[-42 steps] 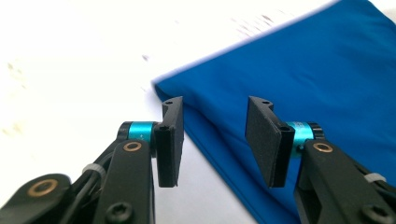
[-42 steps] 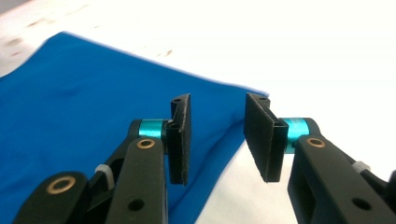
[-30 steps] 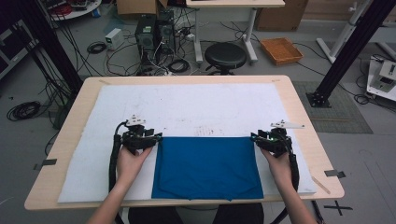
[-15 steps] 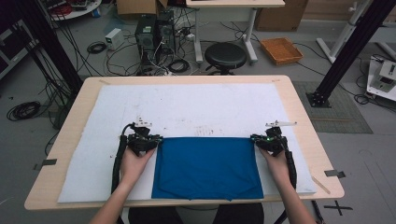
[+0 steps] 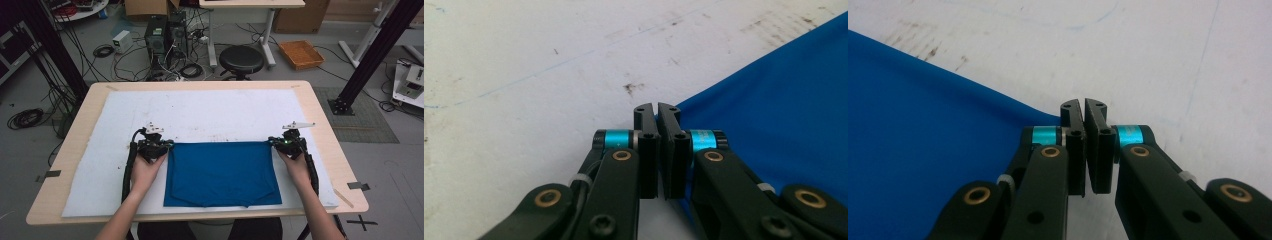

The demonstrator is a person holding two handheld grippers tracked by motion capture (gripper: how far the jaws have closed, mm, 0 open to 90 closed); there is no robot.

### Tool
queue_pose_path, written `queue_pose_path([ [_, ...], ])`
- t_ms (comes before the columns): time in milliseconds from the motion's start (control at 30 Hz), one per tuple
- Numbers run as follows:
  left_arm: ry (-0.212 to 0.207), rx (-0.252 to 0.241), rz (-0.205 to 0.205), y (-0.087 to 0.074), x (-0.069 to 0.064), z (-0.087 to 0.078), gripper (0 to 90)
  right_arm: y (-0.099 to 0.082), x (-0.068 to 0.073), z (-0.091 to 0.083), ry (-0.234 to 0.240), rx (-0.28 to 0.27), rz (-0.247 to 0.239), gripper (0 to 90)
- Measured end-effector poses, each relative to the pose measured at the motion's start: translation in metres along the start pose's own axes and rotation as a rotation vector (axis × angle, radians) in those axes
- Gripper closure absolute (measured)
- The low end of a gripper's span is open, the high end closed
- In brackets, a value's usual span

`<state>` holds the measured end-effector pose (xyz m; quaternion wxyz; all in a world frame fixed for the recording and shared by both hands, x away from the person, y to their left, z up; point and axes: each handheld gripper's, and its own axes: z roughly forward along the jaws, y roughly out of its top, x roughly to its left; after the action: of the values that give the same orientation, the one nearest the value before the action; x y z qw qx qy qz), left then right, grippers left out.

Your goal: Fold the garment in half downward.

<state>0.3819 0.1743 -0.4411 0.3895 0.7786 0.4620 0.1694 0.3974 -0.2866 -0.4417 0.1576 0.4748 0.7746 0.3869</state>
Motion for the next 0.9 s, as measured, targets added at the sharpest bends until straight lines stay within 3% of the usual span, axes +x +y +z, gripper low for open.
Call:
queue_pose_path([
  [167,0.005,-0.014,-0.021,0.004,0.007,0.004,86.8,0.011,-0.004,0.009,-0.008,0.008,-0.015,87.7],
  [267,0.018,-0.011,0.002,0.007,0.008,0.006,86.9,0.014,-0.005,0.013,-0.021,0.012,-0.021,87.7],
  [533,0.031,-0.035,-0.003,0.010,0.009,0.008,85.5,0.014,-0.007,0.015,-0.035,0.001,-0.020,84.5],
  [633,0.028,-0.058,-0.019,0.011,0.010,0.002,67.1,0.015,-0.006,0.010,-0.050,-0.022,-0.017,74.1],
  [700,0.020,-0.071,-0.007,0.011,0.011,-0.004,58.5,0.016,-0.006,0.005,-0.043,-0.041,-0.008,67.6],
  [733,0.025,-0.088,-0.003,0.011,0.011,-0.008,53.3,0.015,-0.005,-0.002,-0.039,-0.063,0.000,60.2],
  [900,0.003,-0.142,0.042,0.005,0.007,-0.035,44.4,0.011,0.000,-0.021,-0.019,-0.119,-0.004,50.6],
])
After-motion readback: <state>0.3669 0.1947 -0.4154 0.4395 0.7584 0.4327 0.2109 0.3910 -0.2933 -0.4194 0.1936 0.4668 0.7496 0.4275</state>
